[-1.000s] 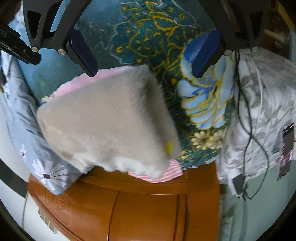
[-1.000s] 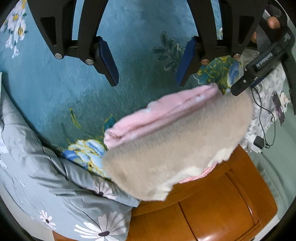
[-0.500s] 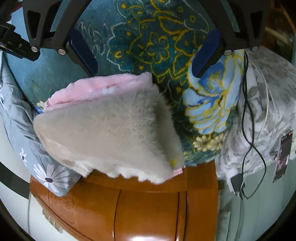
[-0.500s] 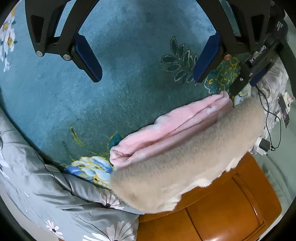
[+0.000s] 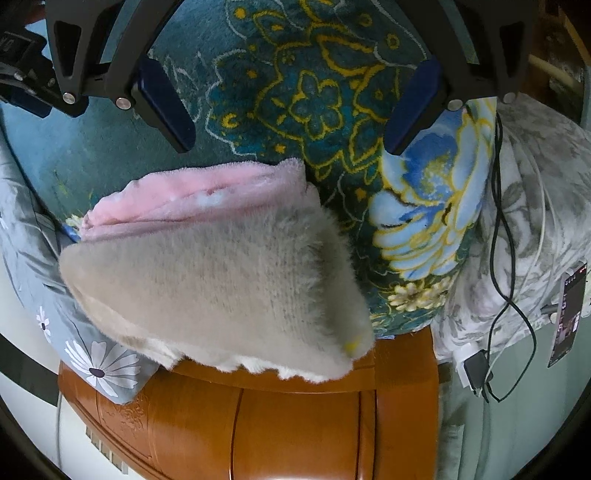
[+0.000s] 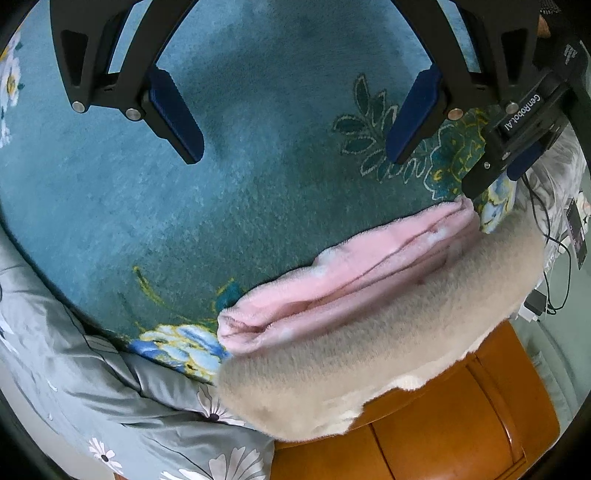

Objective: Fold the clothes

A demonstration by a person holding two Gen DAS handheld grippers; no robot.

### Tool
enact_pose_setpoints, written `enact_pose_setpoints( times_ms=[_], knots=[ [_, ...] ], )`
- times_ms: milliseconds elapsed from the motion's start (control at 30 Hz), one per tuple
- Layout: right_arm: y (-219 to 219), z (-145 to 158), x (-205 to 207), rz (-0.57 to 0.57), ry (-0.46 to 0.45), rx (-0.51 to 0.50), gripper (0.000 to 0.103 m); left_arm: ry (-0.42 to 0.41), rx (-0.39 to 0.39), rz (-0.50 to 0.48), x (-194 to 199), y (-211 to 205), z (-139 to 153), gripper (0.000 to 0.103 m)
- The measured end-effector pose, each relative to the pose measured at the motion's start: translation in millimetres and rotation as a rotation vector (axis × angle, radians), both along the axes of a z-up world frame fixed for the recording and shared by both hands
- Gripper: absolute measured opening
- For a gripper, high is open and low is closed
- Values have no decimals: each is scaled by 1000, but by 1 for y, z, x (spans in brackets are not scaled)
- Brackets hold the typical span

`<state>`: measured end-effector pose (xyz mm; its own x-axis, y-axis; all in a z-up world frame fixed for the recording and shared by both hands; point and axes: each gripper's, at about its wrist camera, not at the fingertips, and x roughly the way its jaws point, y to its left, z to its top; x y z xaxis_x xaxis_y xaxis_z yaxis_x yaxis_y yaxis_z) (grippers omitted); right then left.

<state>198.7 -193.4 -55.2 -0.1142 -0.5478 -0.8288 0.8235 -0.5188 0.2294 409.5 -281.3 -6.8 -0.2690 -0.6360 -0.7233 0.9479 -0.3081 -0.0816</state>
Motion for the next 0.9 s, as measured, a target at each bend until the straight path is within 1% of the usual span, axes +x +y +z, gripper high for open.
enact_pose_setpoints(
  times_ms=[167, 533, 900],
  knots=[
    [-1, -6, 3, 9, 2, 12, 99, 8, 11, 10, 2, -2, -4, 103],
    [-1, -17, 7, 10, -3, 25, 99, -3, 29, 16, 2, -3, -10, 103],
    [-5, -18, 9, 14, 19, 28, 99, 2, 49, 30, 5, -7, -15, 103]
  ],
)
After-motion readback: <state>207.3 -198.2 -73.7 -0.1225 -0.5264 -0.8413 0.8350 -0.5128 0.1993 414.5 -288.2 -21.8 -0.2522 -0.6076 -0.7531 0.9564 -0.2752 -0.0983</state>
